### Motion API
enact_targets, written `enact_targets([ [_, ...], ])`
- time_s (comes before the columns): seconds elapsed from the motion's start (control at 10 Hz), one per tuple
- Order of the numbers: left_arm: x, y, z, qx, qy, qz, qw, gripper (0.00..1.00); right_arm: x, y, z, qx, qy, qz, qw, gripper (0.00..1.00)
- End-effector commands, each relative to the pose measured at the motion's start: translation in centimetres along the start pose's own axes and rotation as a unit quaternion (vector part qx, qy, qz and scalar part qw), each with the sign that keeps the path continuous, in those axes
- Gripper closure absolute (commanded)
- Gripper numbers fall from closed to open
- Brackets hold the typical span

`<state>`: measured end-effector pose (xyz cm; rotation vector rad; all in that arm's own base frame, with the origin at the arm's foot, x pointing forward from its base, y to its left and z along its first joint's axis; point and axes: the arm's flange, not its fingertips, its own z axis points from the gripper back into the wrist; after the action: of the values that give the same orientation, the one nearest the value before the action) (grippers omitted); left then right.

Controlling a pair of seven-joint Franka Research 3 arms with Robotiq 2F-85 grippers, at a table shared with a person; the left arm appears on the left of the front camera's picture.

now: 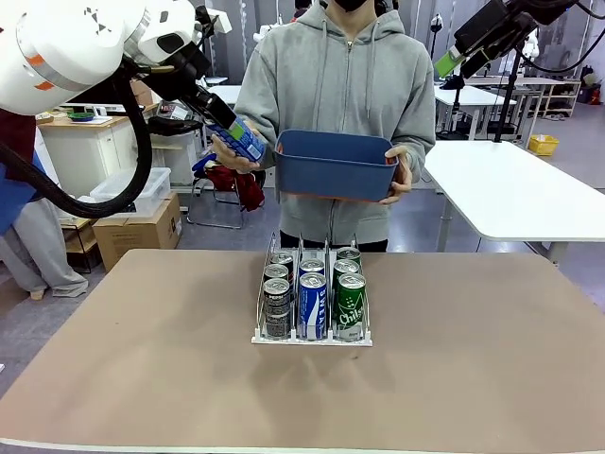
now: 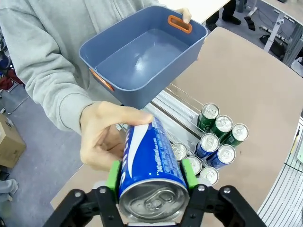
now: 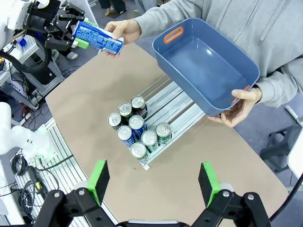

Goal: Fill the beverage cans into the dispenser.
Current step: Pick up the Ionic drink handed by the human, then place the picked Ionic drink in the line of the Automatic Can Dispenser with the same cans.

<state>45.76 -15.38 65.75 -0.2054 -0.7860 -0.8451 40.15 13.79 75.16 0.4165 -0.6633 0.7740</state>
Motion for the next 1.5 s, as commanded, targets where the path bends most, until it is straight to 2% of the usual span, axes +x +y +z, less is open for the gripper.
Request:
enact_targets([
  [0.0,-0.3,0.2,0.3,0.004,0.0,0.005,1.0,1.0,0.0,0.0,-0.1,0.001,0.0,0.001,1.0,0.0],
  [1.0,0.0,0.1,1.4,0.015,-0.01,0.014,1.0,1.0,0.0,0.0,-0.1,0.001,0.0,0.001,1.0,0.0],
  [1.1,0.4,0.0,1.3,0.017,-0.009,0.041,0.999,1.0,0.0,0.0,-0.1,0.001,0.0,0.001,1.0,0.0],
  [1.2,0.0,0.3,0.9,0.006,-0.004,0.006,1.0,1.0,0.0,0.0,-0.1,0.001,0.0,0.001,1.0,0.0],
  [1.4,0.0,0.3,0.9,0.006,-0.004,0.006,1.0,1.0,0.0,0.0,-0.1,0.001,0.0,0.001,1.0,0.0],
])
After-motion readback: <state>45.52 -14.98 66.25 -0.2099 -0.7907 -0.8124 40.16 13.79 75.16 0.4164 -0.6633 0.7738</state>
